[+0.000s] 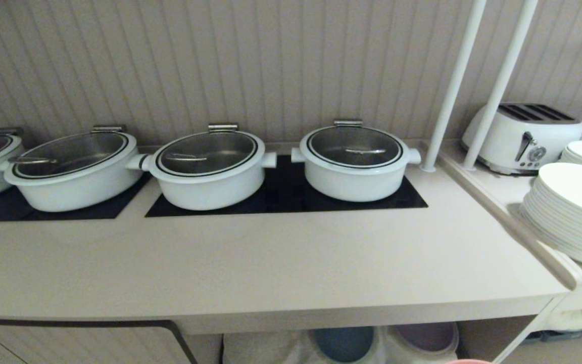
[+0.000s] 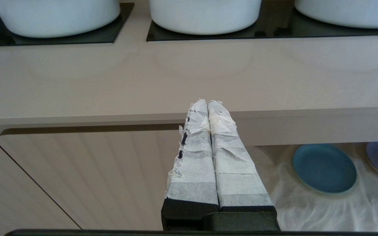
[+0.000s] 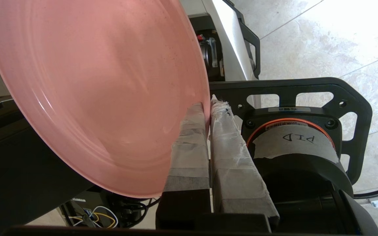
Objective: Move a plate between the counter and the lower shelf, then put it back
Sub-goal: Put the plate in the cupboard
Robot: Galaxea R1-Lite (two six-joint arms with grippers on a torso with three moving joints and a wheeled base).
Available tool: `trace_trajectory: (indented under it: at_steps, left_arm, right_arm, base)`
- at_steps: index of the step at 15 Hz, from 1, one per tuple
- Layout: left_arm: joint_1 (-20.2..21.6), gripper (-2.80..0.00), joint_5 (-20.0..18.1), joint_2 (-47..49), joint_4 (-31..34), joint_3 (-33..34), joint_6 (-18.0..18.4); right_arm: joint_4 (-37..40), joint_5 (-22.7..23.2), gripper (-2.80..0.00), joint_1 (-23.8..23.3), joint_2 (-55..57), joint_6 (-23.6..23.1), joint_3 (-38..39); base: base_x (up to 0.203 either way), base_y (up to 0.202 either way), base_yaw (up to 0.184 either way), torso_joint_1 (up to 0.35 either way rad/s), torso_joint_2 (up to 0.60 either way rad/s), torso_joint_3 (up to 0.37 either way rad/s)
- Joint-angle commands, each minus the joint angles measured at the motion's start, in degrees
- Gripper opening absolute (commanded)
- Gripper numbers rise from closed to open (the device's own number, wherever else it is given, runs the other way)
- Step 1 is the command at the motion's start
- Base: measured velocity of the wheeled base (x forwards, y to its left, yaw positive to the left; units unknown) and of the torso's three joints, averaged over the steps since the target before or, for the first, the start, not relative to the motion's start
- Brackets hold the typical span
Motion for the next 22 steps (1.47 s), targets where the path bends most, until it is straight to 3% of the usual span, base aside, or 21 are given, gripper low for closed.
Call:
trace_trajectory:
  at_steps: [1, 22]
  left_arm:
    - [0.0, -2.80, 0.0, 0.0, 0.0, 0.0, 0.0]
    - [0.0, -2.80, 0.0, 0.0, 0.0, 0.0, 0.0]
  right_arm:
    - [0.3, 0.1, -2.80, 0.0, 0.2, 0.1, 0.1]
    - [0.3, 0.4, -2.80, 0.0, 0.4, 0.1, 0.1]
  base:
    - [0.000, 0.000, 0.000, -0.022, 0.01, 0.029]
    - [0.000, 0.000, 0.000, -0.169, 0.34, 0.169]
